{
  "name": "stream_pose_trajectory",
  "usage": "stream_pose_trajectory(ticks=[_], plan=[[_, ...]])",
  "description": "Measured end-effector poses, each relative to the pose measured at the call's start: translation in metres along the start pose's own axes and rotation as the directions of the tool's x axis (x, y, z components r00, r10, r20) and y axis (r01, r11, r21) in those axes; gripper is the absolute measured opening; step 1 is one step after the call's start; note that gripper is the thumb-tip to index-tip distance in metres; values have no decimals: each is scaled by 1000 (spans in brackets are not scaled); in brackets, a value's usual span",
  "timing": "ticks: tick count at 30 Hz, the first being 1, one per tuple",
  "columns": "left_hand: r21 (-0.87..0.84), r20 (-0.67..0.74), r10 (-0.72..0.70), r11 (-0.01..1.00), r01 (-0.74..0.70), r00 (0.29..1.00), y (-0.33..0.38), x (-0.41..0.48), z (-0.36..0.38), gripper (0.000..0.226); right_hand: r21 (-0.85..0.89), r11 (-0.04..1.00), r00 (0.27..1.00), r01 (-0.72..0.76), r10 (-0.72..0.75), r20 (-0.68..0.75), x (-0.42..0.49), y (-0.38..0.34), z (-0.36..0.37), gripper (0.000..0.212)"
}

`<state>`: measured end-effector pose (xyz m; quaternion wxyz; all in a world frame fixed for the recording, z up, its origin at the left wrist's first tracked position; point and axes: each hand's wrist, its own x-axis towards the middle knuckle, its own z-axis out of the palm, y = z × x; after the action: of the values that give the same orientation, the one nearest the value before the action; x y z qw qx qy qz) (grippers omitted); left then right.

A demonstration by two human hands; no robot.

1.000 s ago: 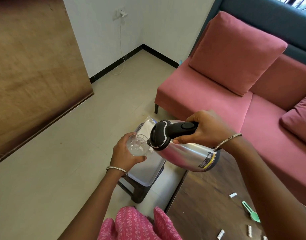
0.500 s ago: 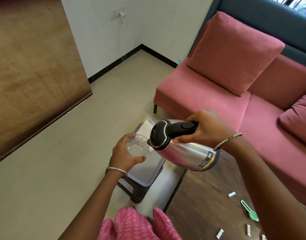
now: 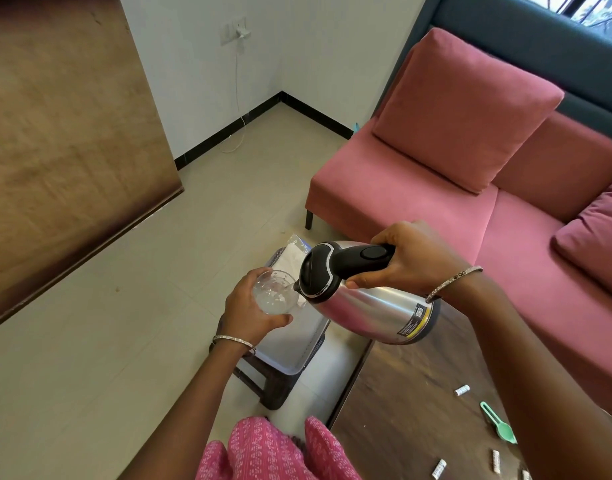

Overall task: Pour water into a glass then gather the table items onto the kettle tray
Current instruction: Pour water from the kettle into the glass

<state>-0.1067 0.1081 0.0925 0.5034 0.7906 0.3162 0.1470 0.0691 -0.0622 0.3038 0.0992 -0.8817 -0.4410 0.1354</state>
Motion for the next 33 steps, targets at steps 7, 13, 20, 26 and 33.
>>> stream_pose_trajectory(ticks=[7, 13, 20, 26, 33], plan=[[-2, 17, 7, 1000, -7, 1000, 1, -2, -1, 90, 6, 1000, 1000, 6, -6, -7, -2, 0, 0, 55], [-22, 13, 5, 1000, -5, 1000, 2, -5, -1, 89, 14, 1000, 1000, 5, -5, -1, -4, -1, 1, 58], [-32, 18, -1, 999, 2, 1000, 3, -9, -1, 89, 9, 1000, 1000, 9, -9, 2, -8, 0, 3, 58], [-24, 21, 6, 1000, -6, 1000, 5, -10, 1, 89, 7, 1000, 1000, 7, -7, 1, -10, 1, 2, 55], [-5, 18, -5, 1000, 5, 1000, 8, -11, 3, 89, -6, 1000, 1000, -5, 5, 3, -13, 3, 3, 58]])
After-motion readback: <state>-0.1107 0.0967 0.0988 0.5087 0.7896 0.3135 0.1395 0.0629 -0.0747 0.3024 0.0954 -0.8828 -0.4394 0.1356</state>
